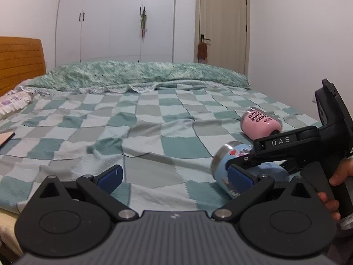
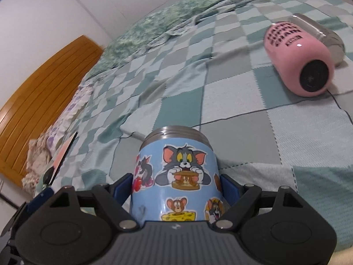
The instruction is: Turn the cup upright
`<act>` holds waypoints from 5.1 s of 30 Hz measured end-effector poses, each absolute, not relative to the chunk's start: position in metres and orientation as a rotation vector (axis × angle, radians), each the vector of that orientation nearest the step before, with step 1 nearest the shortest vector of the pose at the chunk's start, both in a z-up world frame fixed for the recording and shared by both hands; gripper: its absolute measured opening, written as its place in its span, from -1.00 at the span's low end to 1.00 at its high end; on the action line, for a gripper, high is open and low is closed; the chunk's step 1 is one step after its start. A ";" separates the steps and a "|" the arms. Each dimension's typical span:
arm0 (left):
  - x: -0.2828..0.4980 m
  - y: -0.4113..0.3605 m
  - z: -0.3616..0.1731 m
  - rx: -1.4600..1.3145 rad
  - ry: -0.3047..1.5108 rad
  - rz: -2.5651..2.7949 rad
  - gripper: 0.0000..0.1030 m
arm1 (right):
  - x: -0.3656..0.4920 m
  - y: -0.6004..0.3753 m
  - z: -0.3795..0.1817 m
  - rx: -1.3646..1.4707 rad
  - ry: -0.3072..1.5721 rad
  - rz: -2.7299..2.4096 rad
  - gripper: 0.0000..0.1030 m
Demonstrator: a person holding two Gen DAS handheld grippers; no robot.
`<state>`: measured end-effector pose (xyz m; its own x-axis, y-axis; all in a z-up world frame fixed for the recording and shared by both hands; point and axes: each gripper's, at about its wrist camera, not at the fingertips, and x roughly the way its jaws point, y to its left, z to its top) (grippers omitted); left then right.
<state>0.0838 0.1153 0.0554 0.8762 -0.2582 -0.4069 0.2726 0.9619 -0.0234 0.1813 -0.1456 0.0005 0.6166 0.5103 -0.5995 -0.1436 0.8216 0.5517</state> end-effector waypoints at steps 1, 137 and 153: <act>0.085 0.112 0.057 0.032 0.432 -0.283 1.00 | 0.181 -0.149 0.001 0.485 0.830 0.410 0.63; 0.008 -0.031 -0.016 -0.013 0.105 -0.110 1.00 | -0.006 -0.320 -0.027 -0.008 0.086 0.161 1.00; 0.008 -0.031 -0.016 -0.012 0.105 -0.111 1.00 | -0.007 -0.319 -0.028 -0.009 0.084 0.161 1.00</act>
<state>0.0085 -0.0313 -0.0159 0.9883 -0.1113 -0.1041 0.1101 0.9938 -0.0175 -0.0066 -0.3193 -0.0279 0.9836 0.1593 -0.0847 -0.1600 0.9871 -0.0022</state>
